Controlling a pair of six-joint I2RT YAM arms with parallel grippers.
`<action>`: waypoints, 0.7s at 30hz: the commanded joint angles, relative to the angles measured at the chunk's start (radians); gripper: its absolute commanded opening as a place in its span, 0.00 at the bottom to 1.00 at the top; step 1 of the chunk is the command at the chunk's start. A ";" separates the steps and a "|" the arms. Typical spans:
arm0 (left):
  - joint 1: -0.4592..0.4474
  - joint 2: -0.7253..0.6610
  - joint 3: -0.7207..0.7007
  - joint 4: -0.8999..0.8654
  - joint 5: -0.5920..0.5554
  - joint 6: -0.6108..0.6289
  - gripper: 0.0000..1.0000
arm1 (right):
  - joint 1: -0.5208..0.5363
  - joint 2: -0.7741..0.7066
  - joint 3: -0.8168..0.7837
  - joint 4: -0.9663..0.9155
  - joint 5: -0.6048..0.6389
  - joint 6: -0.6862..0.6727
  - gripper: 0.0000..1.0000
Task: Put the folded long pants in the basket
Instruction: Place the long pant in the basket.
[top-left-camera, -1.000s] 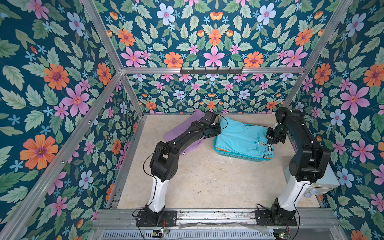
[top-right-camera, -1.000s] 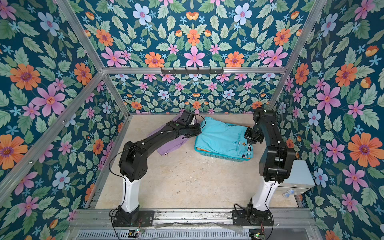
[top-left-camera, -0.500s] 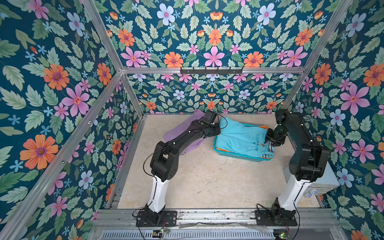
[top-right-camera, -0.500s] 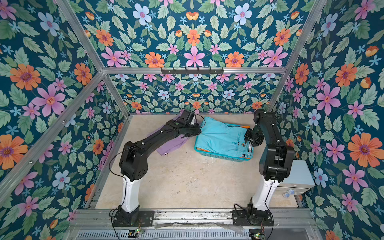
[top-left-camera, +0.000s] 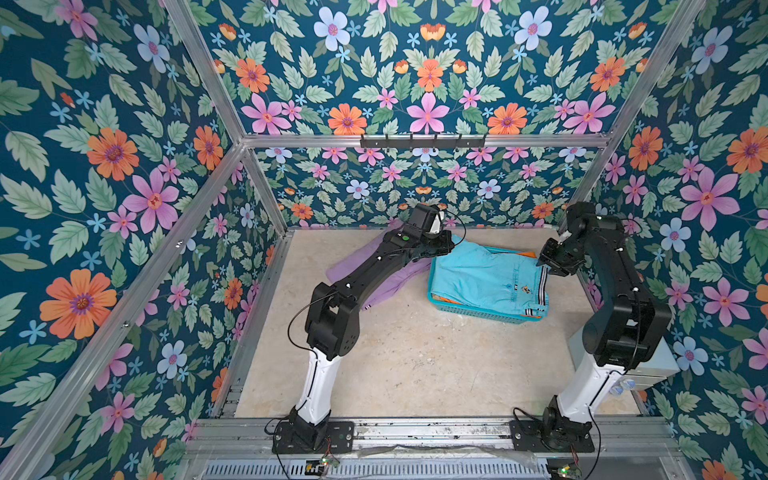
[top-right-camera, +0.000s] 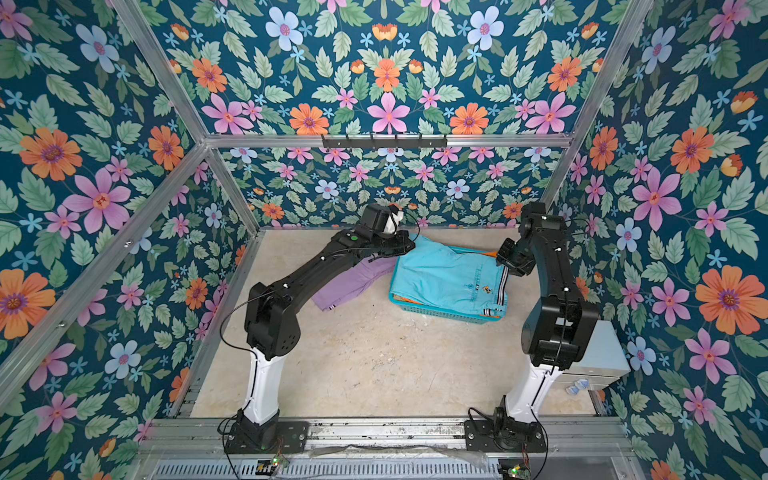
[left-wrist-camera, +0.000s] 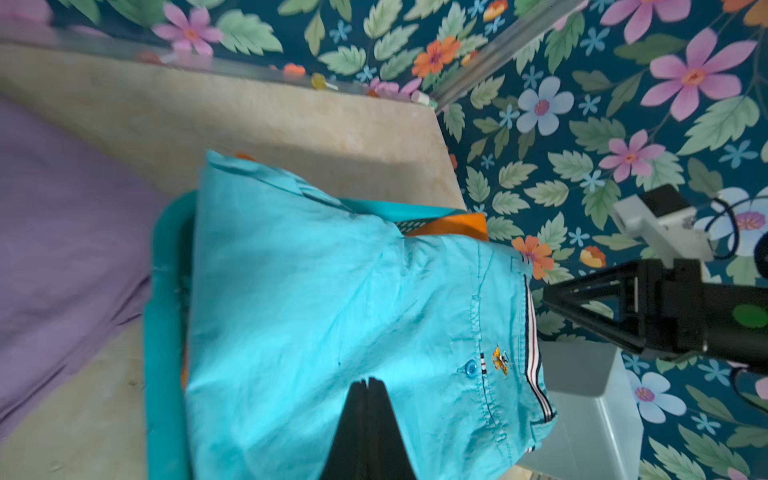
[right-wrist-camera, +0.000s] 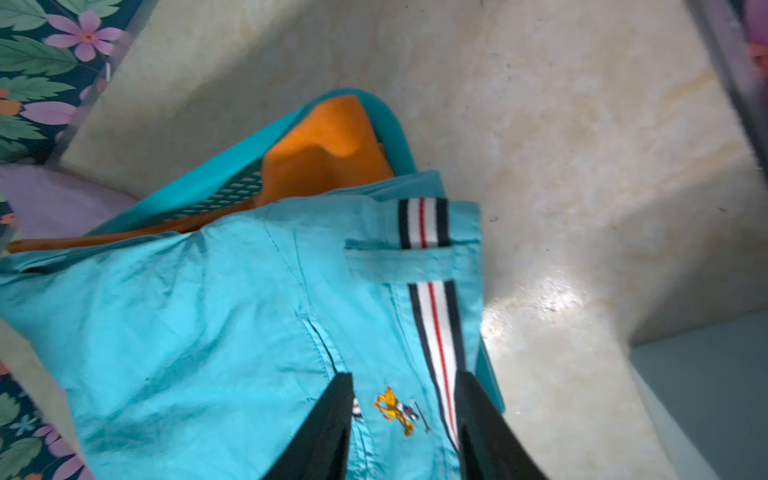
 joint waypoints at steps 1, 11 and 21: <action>0.000 0.049 0.009 0.049 0.069 -0.007 0.00 | 0.000 0.047 0.011 0.055 -0.075 0.027 0.35; 0.000 -0.117 -0.270 0.058 -0.053 0.056 0.03 | -0.002 0.145 0.061 0.053 -0.006 0.020 0.20; 0.225 -0.387 -0.597 0.103 -0.202 0.027 0.51 | 0.002 -0.355 -0.322 0.345 -0.281 0.158 0.45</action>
